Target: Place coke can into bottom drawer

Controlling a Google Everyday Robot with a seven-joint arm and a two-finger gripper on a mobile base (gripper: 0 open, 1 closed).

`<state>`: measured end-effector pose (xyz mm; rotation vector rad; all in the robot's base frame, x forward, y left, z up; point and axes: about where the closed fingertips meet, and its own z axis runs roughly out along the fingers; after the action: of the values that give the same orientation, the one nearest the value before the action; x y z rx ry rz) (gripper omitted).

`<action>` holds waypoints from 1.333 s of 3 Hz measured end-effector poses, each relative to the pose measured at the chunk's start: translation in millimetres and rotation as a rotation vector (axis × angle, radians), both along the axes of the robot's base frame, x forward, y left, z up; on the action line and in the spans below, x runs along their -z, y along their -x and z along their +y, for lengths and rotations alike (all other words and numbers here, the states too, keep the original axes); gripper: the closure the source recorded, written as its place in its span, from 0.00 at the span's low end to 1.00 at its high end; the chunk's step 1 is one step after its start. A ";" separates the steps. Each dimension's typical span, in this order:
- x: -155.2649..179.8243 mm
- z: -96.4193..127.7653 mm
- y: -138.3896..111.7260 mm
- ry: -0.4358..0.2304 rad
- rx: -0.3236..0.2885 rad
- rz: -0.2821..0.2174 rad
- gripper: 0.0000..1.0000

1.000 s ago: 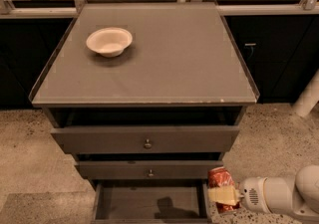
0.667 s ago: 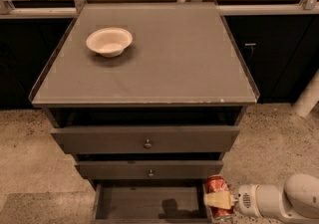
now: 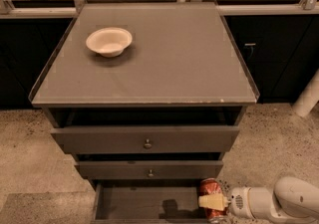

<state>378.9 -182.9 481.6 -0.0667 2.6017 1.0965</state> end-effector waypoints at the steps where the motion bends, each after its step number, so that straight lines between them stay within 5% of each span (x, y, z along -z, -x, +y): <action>1: 5.7 -3.6 -0.5 -0.014 0.038 -0.017 1.00; 3: 89.6 -0.7 -23.8 -0.047 0.150 0.002 1.00; 4: 138.7 6.0 -32.2 -0.085 0.179 0.050 1.00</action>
Offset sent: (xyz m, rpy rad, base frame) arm 0.0283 -0.0018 -0.1101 0.0652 0.0263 -0.1731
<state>411.2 -176.9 342.9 0.2119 2.5422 1.1552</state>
